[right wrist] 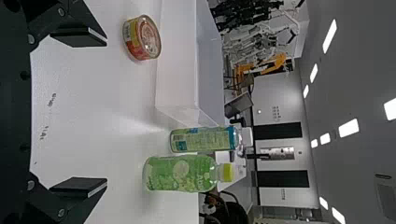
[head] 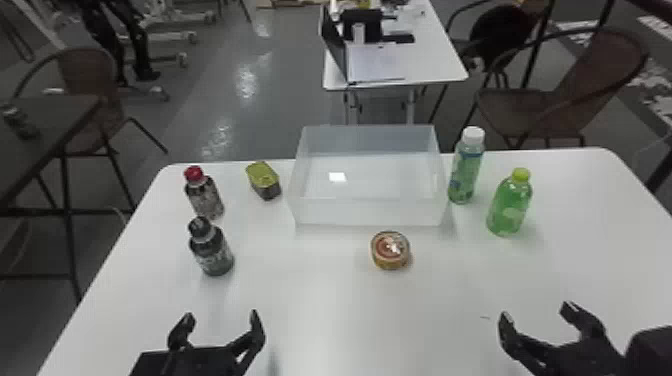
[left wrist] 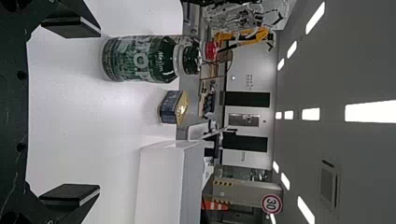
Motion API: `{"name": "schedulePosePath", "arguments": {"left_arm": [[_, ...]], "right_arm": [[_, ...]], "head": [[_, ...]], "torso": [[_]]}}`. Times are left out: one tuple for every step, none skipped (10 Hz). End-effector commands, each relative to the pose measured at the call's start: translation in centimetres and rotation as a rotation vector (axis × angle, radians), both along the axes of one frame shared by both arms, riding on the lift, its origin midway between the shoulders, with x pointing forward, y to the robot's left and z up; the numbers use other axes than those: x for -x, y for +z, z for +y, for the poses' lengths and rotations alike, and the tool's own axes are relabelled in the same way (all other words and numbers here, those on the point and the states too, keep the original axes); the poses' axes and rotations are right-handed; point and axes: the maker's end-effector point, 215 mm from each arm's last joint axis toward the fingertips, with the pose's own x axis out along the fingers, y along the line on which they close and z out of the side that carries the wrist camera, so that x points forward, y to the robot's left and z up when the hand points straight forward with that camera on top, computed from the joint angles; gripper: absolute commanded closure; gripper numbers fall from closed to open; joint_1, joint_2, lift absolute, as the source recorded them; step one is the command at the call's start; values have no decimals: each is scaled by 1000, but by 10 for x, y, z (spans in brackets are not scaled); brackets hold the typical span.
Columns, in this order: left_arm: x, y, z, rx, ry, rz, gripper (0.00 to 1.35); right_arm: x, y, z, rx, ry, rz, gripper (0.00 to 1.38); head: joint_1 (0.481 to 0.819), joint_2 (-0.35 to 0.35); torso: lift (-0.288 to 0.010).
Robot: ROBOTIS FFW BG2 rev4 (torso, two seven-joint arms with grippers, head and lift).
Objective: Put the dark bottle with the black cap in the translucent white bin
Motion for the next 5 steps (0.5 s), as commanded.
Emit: {"name": "schedulePosePath", "arguments": {"left_arm": [[-1,-1,0,4,1,2,127],[-2,-1,1,5,3,0,127],[-4,0,2,6,4,0,125],[-5,-1,2,12,6,1,125],[-5,-3,3,15,7,6,130]], "right_arm": [[-1,0,0,-1,0,0,223],[-1,0,0,-1,0,0,223],[-2,1,0,-2,-1,-3,223],[-2,0,0,-2,-1,-2,223],[-3,1,0,-2,-1,-3,223]], "head": [[695,127],[695,127],[695,127],[695,128],[695,128]], "torso": [[-92],[-92],[-92],[-92],[-92]]}}
